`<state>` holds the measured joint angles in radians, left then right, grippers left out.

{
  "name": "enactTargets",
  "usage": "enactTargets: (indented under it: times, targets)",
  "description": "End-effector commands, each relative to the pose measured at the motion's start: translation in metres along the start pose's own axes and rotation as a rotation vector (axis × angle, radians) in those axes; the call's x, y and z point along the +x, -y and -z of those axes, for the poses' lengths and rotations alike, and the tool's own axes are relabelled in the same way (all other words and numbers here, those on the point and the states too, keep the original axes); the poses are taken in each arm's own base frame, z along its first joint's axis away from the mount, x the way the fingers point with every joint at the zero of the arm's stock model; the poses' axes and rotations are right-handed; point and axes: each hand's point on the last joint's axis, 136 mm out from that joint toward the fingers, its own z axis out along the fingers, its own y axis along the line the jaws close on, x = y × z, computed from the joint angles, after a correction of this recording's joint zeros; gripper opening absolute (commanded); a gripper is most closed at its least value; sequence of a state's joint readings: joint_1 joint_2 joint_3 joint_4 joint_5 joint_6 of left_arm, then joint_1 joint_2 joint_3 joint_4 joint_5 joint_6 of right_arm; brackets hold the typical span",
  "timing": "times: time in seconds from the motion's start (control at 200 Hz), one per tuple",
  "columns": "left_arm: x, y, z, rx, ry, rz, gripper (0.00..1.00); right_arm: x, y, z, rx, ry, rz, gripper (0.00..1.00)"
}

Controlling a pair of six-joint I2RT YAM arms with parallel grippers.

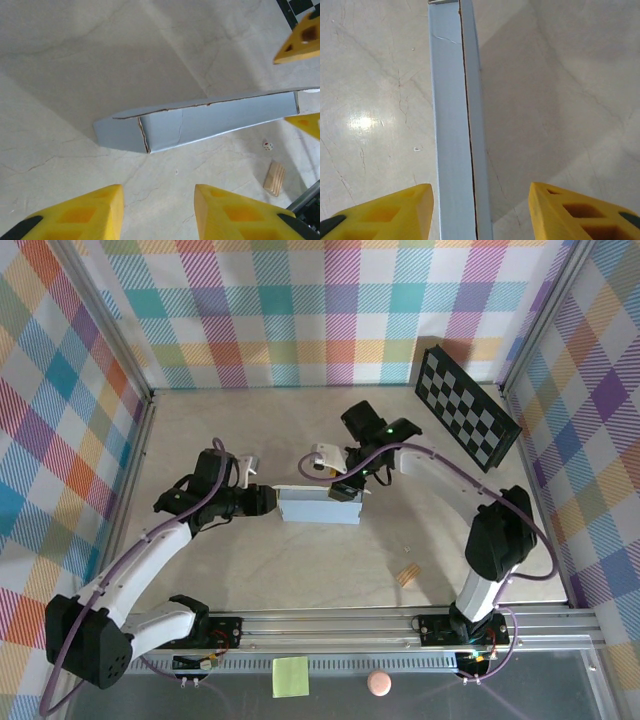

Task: Fold the paper box

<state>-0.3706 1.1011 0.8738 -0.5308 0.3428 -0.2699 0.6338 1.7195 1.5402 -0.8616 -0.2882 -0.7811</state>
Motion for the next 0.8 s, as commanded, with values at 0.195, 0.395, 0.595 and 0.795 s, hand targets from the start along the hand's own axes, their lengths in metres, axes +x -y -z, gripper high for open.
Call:
enactTargets:
  times: [0.195,0.395,0.595,0.795]
  targets:
    - [-0.005,0.004,-0.018,0.036,-0.022,0.006,0.37,0.026,-0.009,0.021,-0.007,0.013,-0.088,0.44]
    - [-0.009,0.004,-0.024,0.041,-0.025,0.007,0.34,0.043,-0.008,0.025,0.019,0.014,-0.119,0.38]
    - [-0.014,0.008,-0.03,0.064,-0.02,0.019,0.34,0.055,-0.004,0.023,0.027,0.0,-0.138,0.34]
    - [-0.01,0.003,-0.039,0.057,-0.045,0.034,0.31,0.06,-0.004,0.016,0.01,0.0,-0.146,0.3]
